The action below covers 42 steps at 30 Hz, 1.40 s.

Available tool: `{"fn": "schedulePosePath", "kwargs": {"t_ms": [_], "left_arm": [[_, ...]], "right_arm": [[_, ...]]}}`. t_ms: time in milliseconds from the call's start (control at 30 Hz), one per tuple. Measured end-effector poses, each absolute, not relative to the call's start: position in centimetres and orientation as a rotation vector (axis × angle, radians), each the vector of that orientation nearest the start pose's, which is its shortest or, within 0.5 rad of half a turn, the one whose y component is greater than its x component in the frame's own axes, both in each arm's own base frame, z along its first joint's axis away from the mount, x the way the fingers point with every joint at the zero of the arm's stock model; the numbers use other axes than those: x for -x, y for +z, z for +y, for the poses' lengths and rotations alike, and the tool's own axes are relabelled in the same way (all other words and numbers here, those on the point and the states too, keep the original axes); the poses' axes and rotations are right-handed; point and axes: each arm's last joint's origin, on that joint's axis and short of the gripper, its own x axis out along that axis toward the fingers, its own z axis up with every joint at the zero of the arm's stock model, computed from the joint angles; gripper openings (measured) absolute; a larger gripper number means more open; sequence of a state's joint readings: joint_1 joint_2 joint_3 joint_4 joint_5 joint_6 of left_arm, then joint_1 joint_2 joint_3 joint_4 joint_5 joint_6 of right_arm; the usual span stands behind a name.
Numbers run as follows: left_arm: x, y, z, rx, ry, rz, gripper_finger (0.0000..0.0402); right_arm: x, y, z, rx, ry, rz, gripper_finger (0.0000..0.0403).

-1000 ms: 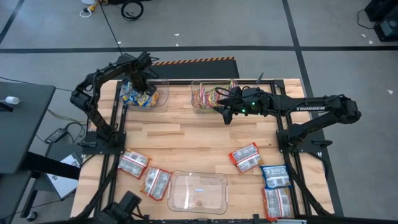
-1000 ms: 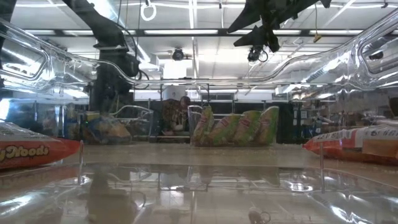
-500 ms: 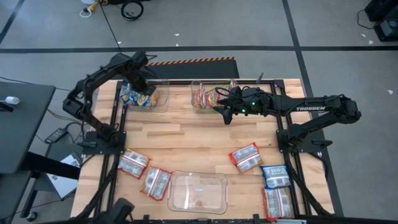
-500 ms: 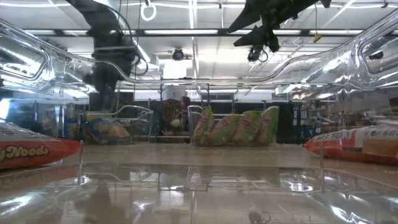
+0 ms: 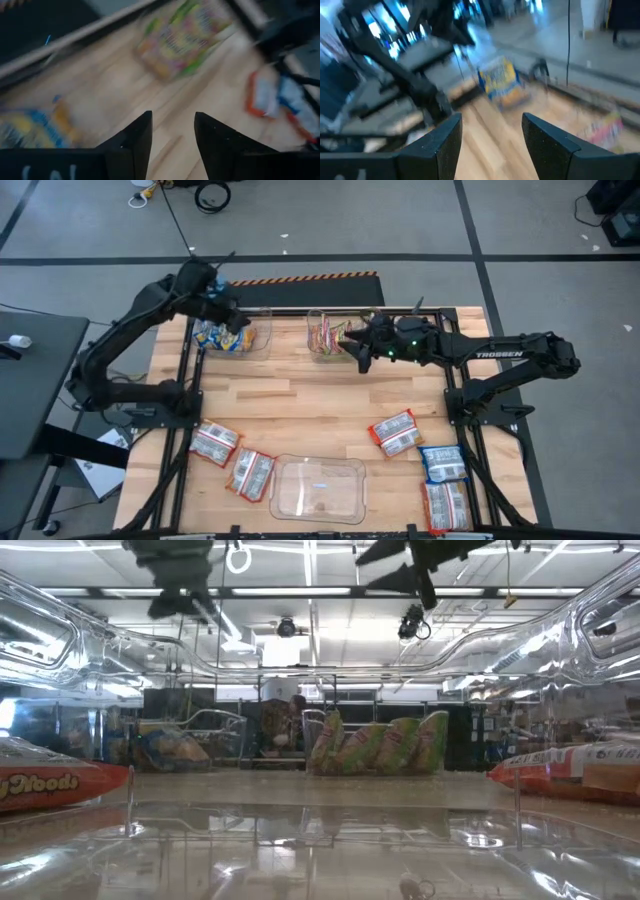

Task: Sort Maruchan noodles
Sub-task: Put the blue noodle pack into the top left transparent bin

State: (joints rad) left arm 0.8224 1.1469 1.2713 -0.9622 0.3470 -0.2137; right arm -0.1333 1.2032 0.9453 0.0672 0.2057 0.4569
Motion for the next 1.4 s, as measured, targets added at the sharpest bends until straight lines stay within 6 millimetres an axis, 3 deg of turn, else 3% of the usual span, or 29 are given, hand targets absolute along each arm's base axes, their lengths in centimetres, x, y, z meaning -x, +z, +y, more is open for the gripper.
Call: {"fn": "schedulePosePath", "kwargs": {"t_ms": [167,433,633,900,1000,1167,1400], "left_arm": [[-16.5,38.4,11.3,0.563,0.424,0.534,0.0151],[-18.6,39.3,6.3,0.511,0.299,0.514,0.0151],[-20.0,39.8,1.9,0.405,0.187,0.471,0.0150],[-20.6,40.6,-3.4,0.261,0.031,0.390,0.0151],[-21.3,40.7,-4.6,0.247,0.018,0.351,0.0151],[-21.7,41.0,-5.1,0.312,0.024,0.300,0.0165],[-22.0,40.1,-5.6,0.422,0.094,0.364,0.0252]], "right_arm": [[-27.1,34.1,-3.8,-0.334,-0.330,0.144,0.0212],[-25.4,36.8,0.8,-0.137,-0.438,0.408,0.0208],[-23.8,35.2,5.8,-0.277,-0.355,0.582,0.0208],[-22.8,31.1,12.1,-0.456,-0.260,0.921,0.0207],[-23.0,30.3,14.0,-0.450,-0.232,1.040,0.0207],[-23.1,31.0,15.6,-0.324,-0.210,1.123,0.0207],[-22.6,32.1,15.5,-0.159,-0.225,1.103,0.0220]]}}
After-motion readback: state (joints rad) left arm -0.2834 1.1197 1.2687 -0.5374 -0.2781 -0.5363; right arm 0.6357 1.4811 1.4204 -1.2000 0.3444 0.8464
